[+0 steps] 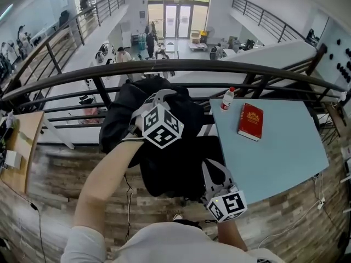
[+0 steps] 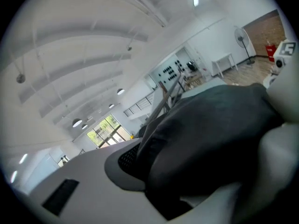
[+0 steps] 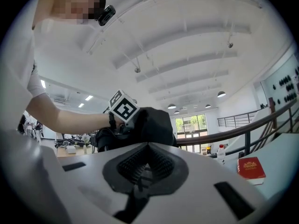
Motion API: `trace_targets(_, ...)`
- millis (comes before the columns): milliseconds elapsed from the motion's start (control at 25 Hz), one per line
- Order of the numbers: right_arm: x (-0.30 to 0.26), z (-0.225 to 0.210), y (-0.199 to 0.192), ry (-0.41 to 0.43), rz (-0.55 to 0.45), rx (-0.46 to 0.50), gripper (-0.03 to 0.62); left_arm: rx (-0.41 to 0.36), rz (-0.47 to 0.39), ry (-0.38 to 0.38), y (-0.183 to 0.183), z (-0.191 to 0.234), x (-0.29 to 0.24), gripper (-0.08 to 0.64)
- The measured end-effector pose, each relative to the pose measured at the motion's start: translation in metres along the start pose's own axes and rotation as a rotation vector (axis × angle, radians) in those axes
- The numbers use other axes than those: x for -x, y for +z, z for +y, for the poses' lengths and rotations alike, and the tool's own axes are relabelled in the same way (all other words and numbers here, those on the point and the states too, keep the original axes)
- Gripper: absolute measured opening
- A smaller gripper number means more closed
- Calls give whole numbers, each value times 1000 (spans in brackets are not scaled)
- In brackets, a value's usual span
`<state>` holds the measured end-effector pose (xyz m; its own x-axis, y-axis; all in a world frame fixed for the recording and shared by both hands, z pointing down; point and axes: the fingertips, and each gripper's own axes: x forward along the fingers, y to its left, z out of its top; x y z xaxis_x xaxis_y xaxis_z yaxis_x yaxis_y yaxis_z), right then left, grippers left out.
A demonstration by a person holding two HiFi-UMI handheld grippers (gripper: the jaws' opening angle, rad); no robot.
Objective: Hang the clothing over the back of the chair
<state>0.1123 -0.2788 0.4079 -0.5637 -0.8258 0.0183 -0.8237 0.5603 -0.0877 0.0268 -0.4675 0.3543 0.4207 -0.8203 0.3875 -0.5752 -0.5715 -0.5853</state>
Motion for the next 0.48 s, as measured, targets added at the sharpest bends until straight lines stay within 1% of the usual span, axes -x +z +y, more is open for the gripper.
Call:
trace_targets(80, -2, 0, 0, 4, -1, 0, 17, -90, 93, -56, -16, -23, -11, 95)
trace_targets(200, -3, -3, -1, 12, -1, 0, 17, -206, 192, -90, -36, -47, -22, 112)
trace_targets(320, -4, -8, -3, 7, 5, -9, 17, -288, 239, -103, -44, -57, -27, 129)
trace_targets(480, -4, -10, -3, 11, 7, -9, 17, -352, 251, -100, -44, -62, -25, 183)
